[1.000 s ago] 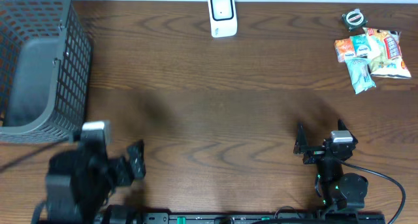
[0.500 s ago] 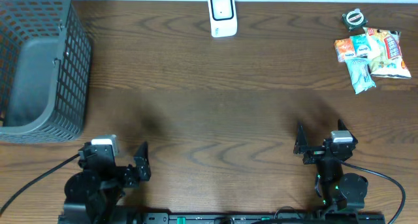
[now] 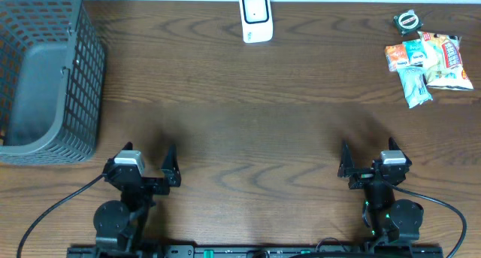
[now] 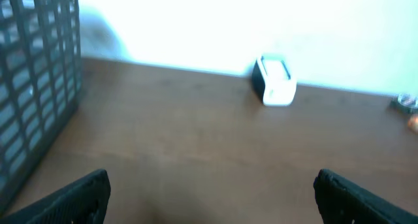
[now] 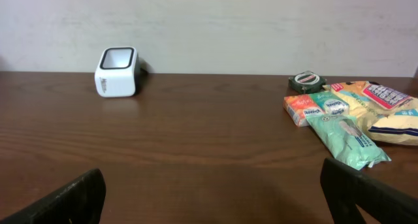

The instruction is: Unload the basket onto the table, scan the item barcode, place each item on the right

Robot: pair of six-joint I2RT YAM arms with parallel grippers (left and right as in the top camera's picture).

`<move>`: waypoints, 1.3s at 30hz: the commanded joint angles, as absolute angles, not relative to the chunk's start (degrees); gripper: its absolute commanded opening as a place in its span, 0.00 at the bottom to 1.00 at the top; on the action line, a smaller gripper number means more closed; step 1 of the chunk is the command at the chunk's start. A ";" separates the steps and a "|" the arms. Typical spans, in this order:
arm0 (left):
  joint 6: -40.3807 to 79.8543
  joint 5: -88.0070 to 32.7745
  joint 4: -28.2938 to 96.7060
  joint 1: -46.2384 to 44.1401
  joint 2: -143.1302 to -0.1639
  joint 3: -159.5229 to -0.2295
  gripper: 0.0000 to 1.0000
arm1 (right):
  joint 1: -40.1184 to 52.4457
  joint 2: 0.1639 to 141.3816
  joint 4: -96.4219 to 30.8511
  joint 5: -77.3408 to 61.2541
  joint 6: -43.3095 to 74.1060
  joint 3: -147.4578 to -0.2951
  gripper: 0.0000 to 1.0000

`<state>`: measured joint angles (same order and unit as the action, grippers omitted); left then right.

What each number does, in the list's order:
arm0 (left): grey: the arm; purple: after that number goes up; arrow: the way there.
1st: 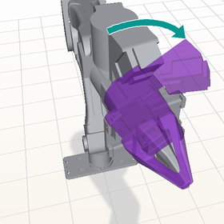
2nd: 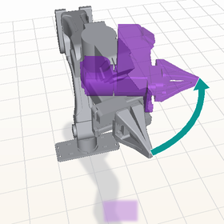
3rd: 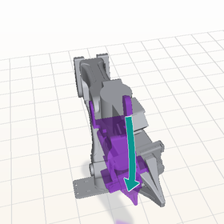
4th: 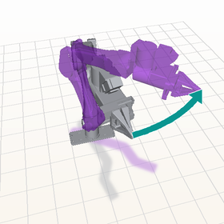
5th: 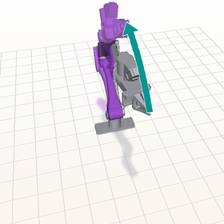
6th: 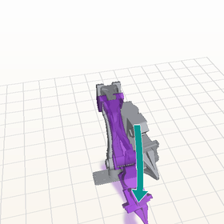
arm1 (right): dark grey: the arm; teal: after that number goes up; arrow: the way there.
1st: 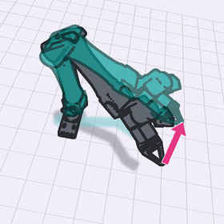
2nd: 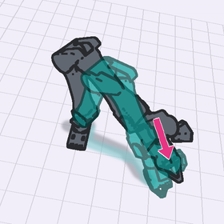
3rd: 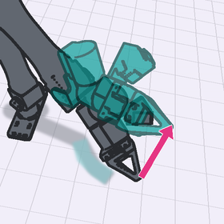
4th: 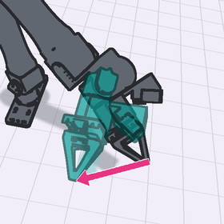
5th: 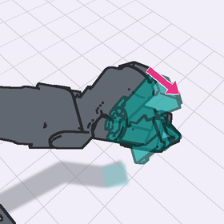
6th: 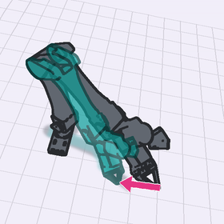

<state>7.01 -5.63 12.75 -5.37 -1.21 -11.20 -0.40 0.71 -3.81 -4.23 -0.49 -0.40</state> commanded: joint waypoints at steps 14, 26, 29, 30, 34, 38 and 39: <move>1.89 -4.95 -9.26 -5.26 -0.08 -0.21 0.98 | 0.05 0.38 -4.05 -3.97 -0.47 -0.32 0.99; -3.05 -6.57 0.73 -5.17 -0.08 -0.21 0.98 | 0.05 0.38 -4.05 -3.97 -0.47 -0.32 0.99; 1.89 -2.87 3.11 -5.17 -0.08 -0.21 0.98 | 0.05 0.38 -4.05 -3.97 -0.47 -0.32 0.99; 3.14 -2.04 3.77 -5.17 -0.08 -0.21 0.98 | 0.05 0.38 -4.05 -3.97 -0.47 -0.32 0.99; 3.44 -1.91 3.90 -5.17 -0.08 -0.21 0.98 | 0.05 0.38 -4.08 -3.97 -0.47 -0.32 0.99; 2.37 -1.89 4.03 -5.17 -0.08 -0.21 0.98 | 0.05 0.38 -4.05 -3.97 -0.47 -0.32 0.99; 2.20 -1.89 4.03 -5.17 -0.08 -0.21 0.98 | 0.05 0.38 -4.05 -3.97 -0.47 -0.32 0.99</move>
